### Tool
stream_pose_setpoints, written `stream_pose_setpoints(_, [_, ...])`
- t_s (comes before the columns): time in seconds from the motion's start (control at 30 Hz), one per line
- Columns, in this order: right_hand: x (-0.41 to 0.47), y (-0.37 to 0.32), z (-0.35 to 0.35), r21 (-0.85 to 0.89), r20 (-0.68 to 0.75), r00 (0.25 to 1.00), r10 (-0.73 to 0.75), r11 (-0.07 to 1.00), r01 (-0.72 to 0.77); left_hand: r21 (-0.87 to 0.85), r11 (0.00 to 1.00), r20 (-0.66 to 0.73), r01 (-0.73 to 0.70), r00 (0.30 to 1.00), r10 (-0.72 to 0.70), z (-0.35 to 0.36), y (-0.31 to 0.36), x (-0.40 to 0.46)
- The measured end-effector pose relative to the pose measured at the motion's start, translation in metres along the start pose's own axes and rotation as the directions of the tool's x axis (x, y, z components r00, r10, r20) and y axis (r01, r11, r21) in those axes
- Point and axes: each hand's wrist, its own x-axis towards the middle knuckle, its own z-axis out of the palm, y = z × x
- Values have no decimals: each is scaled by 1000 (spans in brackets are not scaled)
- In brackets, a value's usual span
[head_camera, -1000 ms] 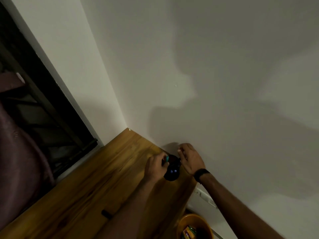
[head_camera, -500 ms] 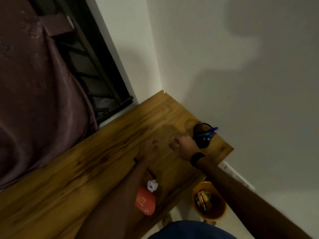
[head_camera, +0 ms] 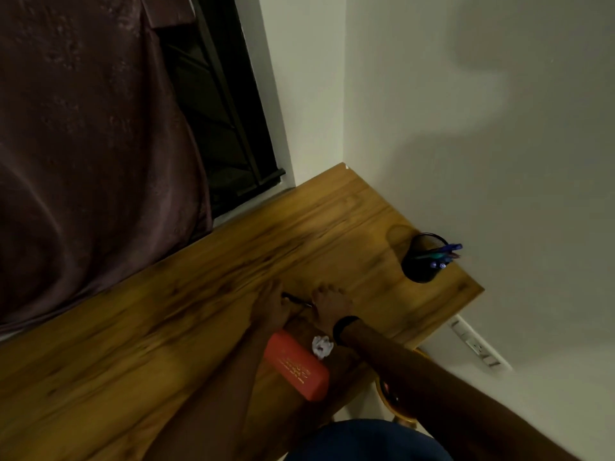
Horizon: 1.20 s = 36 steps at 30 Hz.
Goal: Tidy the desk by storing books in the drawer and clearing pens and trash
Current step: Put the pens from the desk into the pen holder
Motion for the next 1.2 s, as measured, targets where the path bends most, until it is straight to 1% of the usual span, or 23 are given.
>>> stream_pose_setpoints(0.03, [1,1,-3,-34,1,1000,15,999,-15,-8,1000,-2,0,1000,0,0,3,1])
stream_pose_setpoints(0.07, [4,5,-4,-25,-9,999,40,999,-40,-23,1000,-7,-10,1000,10,0,8,3])
stream_pose_setpoints(0.17, [2,23,-18,184,-49,988,147,973,-136,-72,995,-16,-64,998,63,-1,21,11])
stream_pose_setpoints(0.23, [-6,37,-34,318,-131,964,232,931,-180,-46,989,-25,-139,990,138,6,30,20])
stream_pose_setpoints(0.3, [-18,51,-54,442,-239,916,322,876,-192,-16,980,-22,-197,980,197,15,41,30])
stream_pose_setpoints(0.37, [-33,66,-76,491,-352,862,365,856,-162,34,977,22,-210,978,209,25,56,35])
stream_pose_setpoints(0.47, [-61,92,-112,571,-477,768,427,815,-98,53,957,63,-285,957,282,39,78,37])
stream_pose_setpoints(0.57, [-87,122,-142,539,-584,657,478,833,-127,71,936,89,-344,937,338,53,97,38])
stream_pose_setpoints(0.63, [-96,142,-153,491,-619,613,491,851,-186,83,926,102,-369,927,361,62,106,34])
stream_pose_setpoints(0.7, [-99,157,-156,463,-594,623,509,850,-252,110,920,127,-376,924,362,66,112,30])
stream_pose_setpoints(0.77, [-96,166,-155,413,-537,672,510,854,-318,143,914,141,-380,922,361,66,113,29])
stream_pose_setpoints(0.83, [-91,170,-152,332,-480,720,501,864,-379,134,914,164,-382,918,360,61,114,28])
stream_pose_setpoints(0.9, [-85,171,-149,281,-437,751,494,869,-408,92,930,179,-356,925,336,58,114,24])
stream_pose_setpoints(1.0, [-77,170,-150,222,-387,799,460,888,-404,70,950,167,-304,942,289,53,116,15])
stream_pose_setpoints(1.07, [-76,171,-152,224,-412,801,434,900,-373,45,963,154,-265,955,255,51,118,6])
stream_pose_setpoints(1.2, [-89,184,-160,262,-543,746,386,921,-287,3,980,106,-201,974,200,53,119,-7])
